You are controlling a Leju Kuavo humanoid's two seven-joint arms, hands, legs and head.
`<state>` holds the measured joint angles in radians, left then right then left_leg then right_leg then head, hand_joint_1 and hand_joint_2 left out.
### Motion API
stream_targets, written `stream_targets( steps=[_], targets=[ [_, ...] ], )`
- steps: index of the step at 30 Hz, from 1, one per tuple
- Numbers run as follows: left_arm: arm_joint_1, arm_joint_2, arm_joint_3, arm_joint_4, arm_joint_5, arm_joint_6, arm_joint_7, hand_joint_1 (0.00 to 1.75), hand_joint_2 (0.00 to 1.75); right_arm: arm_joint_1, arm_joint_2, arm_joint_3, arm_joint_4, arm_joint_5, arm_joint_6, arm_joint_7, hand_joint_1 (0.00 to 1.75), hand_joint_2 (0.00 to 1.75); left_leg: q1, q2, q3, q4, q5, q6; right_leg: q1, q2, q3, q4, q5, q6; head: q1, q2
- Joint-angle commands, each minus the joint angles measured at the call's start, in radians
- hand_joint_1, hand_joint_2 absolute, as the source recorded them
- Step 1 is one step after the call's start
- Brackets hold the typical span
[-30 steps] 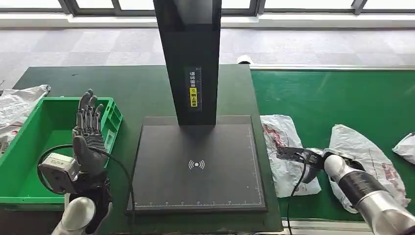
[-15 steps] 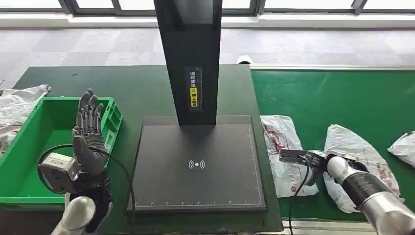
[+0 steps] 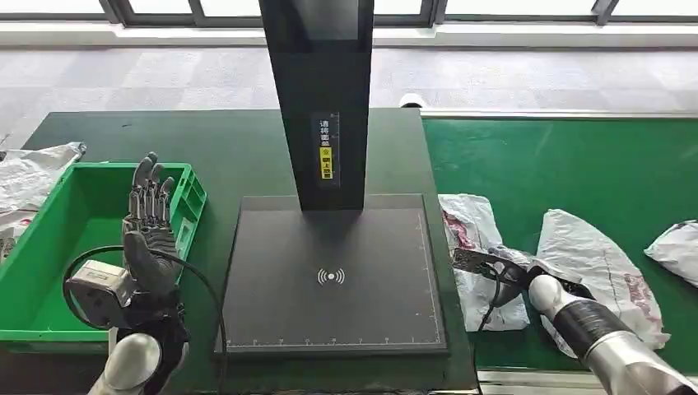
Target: Moved the parcel from conveyor to table for the left to box.
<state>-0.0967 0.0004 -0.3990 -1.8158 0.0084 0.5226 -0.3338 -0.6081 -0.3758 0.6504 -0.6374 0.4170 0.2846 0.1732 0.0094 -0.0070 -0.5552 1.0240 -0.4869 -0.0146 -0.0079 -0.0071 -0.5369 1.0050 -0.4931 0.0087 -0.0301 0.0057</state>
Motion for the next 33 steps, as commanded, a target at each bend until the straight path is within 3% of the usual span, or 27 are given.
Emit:
stream_targets(
  steps=[1, 8, 14, 15, 16, 19, 33],
  targets=[
    [0.004, 0.029, 0.002, 0.016, -0.015, 0.001, 0.008, 0.00, 0.00, 0.042, 0.080, -0.053, -0.035, -0.030, -0.063, -0.026, 0.00, 1.75, -0.001, 0.003, 0.000, -0.001, 0.001, 0.000, -0.001, 0.003, -0.001, -0.001, 0.002, 0.000, 0.000, 0.000],
    [0.003, 0.031, -0.001, 0.021, -0.021, 0.002, 0.010, 0.00, 0.00, 0.165, 0.167, -0.130, -0.171, -0.095, -0.118, -0.061, 0.00, 1.75, 0.000, 0.004, 0.000, -0.003, 0.002, 0.000, 0.000, 0.004, -0.002, -0.002, 0.002, -0.001, 0.000, 0.000],
    [0.024, 0.040, 0.006, 0.007, -0.002, -0.004, 0.017, 0.00, 0.00, 0.201, 0.233, -0.135, -0.190, -0.125, -0.115, -0.080, 0.00, 1.75, 0.001, 0.007, 0.001, -0.004, 0.002, -0.001, 0.001, 0.008, -0.002, -0.002, 0.003, -0.001, 0.000, 0.000],
    [0.027, 0.041, 0.008, 0.008, -0.001, -0.003, 0.014, 0.00, 0.00, 0.203, 0.230, -0.124, -0.193, -0.111, -0.115, -0.074, 0.19, 1.75, 0.002, 0.009, 0.001, -0.003, 0.001, -0.001, 0.002, 0.009, -0.002, -0.001, 0.003, -0.001, 0.001, 0.000],
    [0.027, 0.041, 0.006, 0.011, -0.002, -0.002, 0.009, 0.00, 0.00, 0.199, 0.214, -0.090, -0.195, -0.073, -0.093, -0.060, 1.75, 1.75, 0.001, 0.011, 0.001, -0.005, 0.002, -0.002, 0.002, 0.012, -0.003, -0.002, 0.004, -0.002, 0.001, 0.000],
    [0.036, 0.037, 0.007, 0.002, -0.004, 0.003, 0.007, 0.00, 0.00, 0.214, 0.200, -0.099, -0.231, -0.061, -0.094, -0.051, 1.75, 1.75, 0.003, 0.019, 0.001, -0.004, 0.000, -0.004, 0.003, 0.018, -0.006, -0.001, 0.006, -0.006, 0.001, 0.000],
    [0.019, 0.018, 0.007, -0.029, 0.000, -0.032, 0.031, 0.00, 0.00, 0.193, 0.195, -0.118, -0.256, -0.046, -0.097, -0.046, 1.75, 1.75, 0.005, 0.018, 0.001, -0.009, 0.004, -0.010, 0.005, 0.017, -0.012, 0.001, 0.007, -0.010, 0.001, 0.000]
  ],
)
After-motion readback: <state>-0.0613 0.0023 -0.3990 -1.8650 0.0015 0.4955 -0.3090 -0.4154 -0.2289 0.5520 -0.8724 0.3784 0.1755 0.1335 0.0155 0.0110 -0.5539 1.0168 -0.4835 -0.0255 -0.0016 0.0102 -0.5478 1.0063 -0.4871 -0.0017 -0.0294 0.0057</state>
